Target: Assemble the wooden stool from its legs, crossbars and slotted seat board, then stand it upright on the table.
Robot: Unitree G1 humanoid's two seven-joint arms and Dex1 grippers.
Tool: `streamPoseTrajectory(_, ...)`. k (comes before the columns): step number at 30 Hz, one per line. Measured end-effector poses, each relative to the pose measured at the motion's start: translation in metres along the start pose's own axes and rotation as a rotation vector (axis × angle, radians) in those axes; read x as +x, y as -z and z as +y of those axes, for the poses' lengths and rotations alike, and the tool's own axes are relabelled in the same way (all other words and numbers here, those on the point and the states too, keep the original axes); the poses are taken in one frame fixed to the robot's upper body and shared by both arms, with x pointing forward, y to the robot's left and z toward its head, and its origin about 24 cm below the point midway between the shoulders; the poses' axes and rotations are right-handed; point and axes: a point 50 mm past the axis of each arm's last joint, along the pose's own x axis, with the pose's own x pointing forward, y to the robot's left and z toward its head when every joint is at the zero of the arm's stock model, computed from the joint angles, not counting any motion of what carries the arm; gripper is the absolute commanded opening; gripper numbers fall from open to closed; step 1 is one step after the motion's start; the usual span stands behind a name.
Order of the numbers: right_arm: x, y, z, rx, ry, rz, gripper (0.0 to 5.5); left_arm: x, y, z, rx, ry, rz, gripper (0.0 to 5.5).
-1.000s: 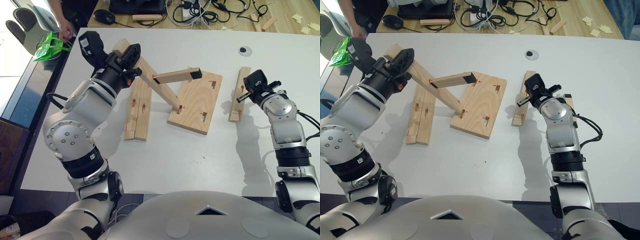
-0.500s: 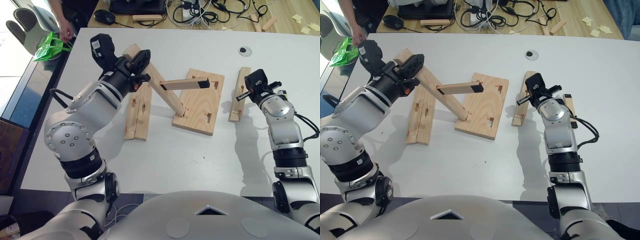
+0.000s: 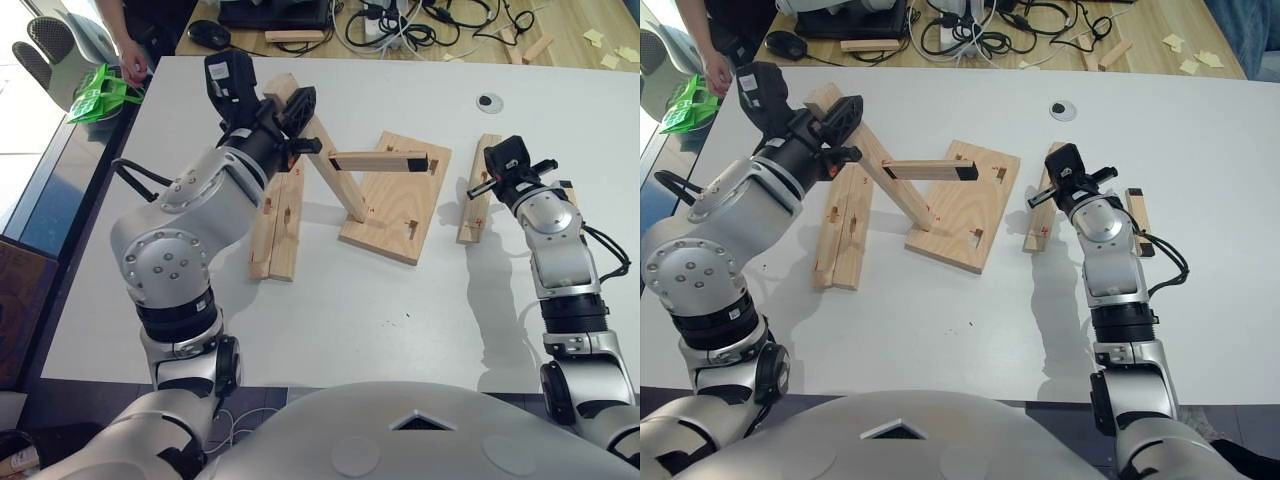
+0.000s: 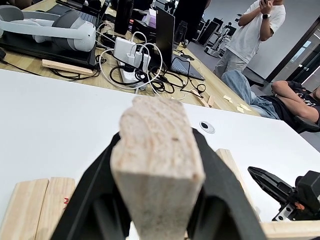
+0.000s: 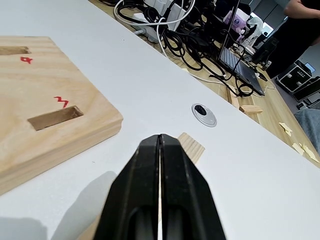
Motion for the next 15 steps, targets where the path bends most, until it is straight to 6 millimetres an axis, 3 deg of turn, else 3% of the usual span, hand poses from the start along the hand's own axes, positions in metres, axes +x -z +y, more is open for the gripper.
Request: streamPoseTrajectory(15,0.005,-0.002,-0.002,-0.001,0.011,-0.018,0.0,-0.003,0.029,-0.006,0.194,0.069,-0.126,1.02)
